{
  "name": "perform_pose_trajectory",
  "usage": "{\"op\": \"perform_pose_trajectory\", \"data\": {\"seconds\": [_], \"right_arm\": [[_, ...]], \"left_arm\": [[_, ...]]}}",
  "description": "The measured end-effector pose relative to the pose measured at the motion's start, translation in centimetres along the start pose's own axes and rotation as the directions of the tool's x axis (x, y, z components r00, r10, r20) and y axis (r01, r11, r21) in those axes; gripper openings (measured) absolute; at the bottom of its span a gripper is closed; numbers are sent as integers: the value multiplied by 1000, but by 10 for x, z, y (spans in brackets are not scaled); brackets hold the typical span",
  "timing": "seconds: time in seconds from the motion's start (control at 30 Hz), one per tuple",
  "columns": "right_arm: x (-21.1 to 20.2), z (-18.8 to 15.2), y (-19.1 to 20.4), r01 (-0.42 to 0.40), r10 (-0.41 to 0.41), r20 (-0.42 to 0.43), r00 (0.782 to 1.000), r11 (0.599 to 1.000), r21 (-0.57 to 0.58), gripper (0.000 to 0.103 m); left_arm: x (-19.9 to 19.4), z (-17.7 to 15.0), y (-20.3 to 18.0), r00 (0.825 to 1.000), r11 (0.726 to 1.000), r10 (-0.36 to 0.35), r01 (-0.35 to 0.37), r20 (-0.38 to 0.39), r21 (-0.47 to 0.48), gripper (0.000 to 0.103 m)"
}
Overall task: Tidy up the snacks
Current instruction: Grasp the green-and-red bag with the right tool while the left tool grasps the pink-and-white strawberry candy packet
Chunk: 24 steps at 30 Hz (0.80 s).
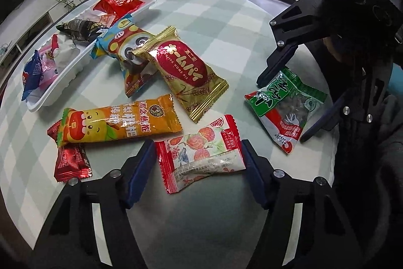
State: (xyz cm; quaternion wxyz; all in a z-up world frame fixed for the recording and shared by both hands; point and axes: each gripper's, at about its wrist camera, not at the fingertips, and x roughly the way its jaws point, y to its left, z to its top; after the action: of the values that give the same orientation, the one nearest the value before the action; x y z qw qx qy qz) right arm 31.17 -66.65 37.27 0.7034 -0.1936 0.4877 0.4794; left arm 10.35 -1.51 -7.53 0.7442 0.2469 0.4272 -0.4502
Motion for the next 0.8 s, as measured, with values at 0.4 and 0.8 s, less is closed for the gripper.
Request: {"op": "perform_pose_trajectory", "data": {"seconds": [0.4,0.8], "right_arm": [[-3,-2,-4,-13,12,6,1000,999,39,49],[-8,-4,-2,-54,52,29,998,996,70,34]], "left_arm": [[-4,-4,-6,999,998,32,-31,14,-62,61],[-12,-6,-13,999,995,38,-36,24,-91,44]]}}
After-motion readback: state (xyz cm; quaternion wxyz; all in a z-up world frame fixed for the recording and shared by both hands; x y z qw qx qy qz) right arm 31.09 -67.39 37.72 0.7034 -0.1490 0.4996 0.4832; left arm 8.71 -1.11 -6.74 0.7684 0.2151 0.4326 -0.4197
